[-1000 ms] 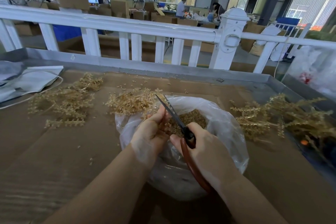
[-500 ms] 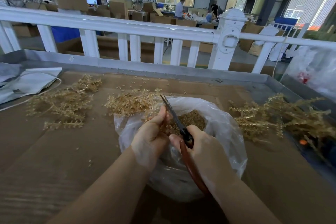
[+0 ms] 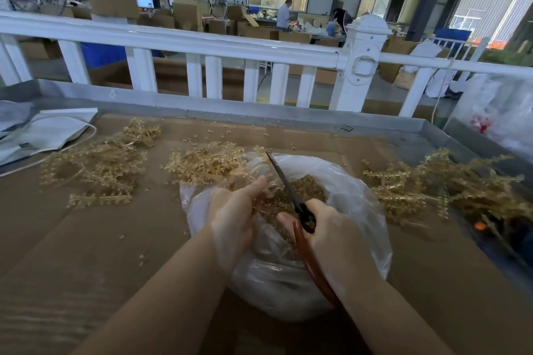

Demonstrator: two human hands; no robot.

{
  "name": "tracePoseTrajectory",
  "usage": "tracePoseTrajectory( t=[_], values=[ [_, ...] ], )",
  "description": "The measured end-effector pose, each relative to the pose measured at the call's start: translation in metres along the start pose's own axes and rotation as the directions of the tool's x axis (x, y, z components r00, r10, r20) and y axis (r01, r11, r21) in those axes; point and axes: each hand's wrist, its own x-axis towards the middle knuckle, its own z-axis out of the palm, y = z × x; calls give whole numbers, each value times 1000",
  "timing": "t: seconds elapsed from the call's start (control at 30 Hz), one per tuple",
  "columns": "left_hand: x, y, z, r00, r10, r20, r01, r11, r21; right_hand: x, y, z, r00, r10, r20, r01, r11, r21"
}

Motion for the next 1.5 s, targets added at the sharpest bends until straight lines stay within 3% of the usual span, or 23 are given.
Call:
tracePoseTrajectory(
  t=[0.07,0.13,0.2,0.27,0.33,0.47,0.57,0.93,1.27,1.37,1.5],
  values=[
    [-8,0,-5,976,194,-95,-155,937,313,1,2,-3,1000,-1,-6,1,999,-43],
    [-13,1,-8,893,433,-122,-282,750,598,3,4,-5,1000,-7,-4,7,997,-77],
    [-10,2,-9,778,627,-36,-417,559,717,3,6,-5,1000,-13,-1,13,997,-82],
    [-2,6,-8,760,643,91,-496,484,721,1,6,-5,1000,-22,7,23,997,-68],
    [5,7,-8,819,550,165,-503,550,666,-1,6,-4,999,-36,5,36,997,-63],
    [11,6,-9,931,322,173,-364,860,358,-6,6,-4,997,-72,-3,72,995,-71],
    [15,4,-17,961,223,162,-256,940,227,-7,8,-3,997,-73,24,75,993,-91],
    [20,0,-15,954,216,207,-256,948,189,-5,8,0,997,-60,48,66,989,-132],
    [25,-1,-14,955,247,163,-243,969,-41,-6,9,1,995,-73,70,83,984,-159],
    [26,-2,-13,960,238,147,-235,971,-34,-6,10,-1,995,-70,77,81,986,-149],
    [24,-2,-15,953,246,176,-243,969,-40,-3,9,-6,999,-31,19,31,999,36]
  ],
)
